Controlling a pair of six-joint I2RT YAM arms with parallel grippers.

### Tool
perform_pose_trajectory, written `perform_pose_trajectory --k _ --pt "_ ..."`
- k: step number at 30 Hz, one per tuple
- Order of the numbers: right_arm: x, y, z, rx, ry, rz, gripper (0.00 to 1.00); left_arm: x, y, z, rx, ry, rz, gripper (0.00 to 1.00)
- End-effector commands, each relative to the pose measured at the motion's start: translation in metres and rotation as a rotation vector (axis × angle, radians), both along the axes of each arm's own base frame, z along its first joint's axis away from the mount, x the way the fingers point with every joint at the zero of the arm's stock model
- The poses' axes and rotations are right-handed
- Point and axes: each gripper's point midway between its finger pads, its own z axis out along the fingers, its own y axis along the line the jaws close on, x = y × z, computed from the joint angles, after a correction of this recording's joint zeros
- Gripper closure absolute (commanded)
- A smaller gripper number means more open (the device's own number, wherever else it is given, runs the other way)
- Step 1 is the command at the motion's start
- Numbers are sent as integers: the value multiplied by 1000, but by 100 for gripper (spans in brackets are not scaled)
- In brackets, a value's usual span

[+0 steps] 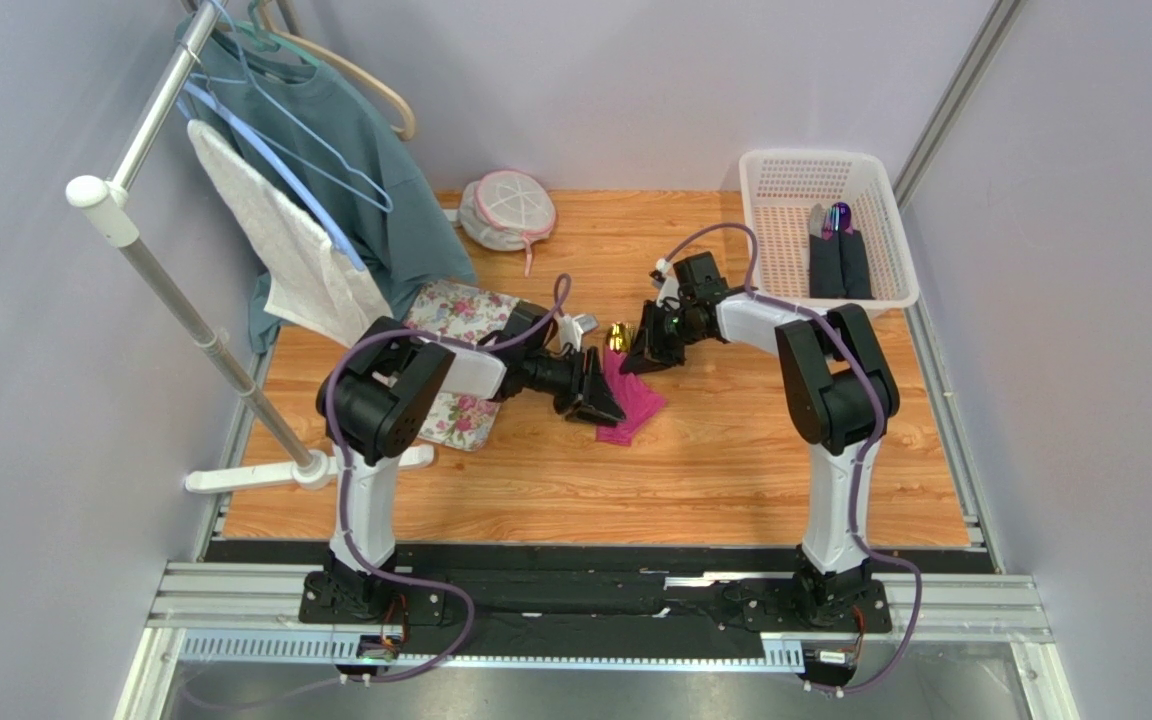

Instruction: Place the utensils on the paper napkin and roll it up

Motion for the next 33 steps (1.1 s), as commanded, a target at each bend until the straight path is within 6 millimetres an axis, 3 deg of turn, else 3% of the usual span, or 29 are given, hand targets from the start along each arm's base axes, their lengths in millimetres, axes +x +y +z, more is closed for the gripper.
perform_pose_trajectory --k 1,4,7,8,12,17,18,22,27,33 --pt "5 4 23 146 -36 13 100 32 15 44 -1 -192 87 45" --pt "7 6 36 203 -62 22 100 37 28 68 28 -274 79 37" --pt "6 8 47 254 -78 34 100 40 47 79 93 -327 82 28" --pt "4 8 49 264 -77 37 100 44 53 79 124 -343 94 16" --pt "2 8 63 303 -115 48 100 51 78 91 225 -459 79 13" --pt "1 9 75 330 -142 57 100 69 91 111 304 -583 128 10" --pt "1 8 77 334 -145 59 100 71 92 118 288 -632 129 1" --pt "-1 7 94 361 -181 75 100 74 93 140 254 -745 129 1" --pt "-7 7 125 413 -219 116 100 63 91 193 134 -939 78 1" --pt "-22 4 174 421 -265 204 100 47 95 231 43 -938 54 1"
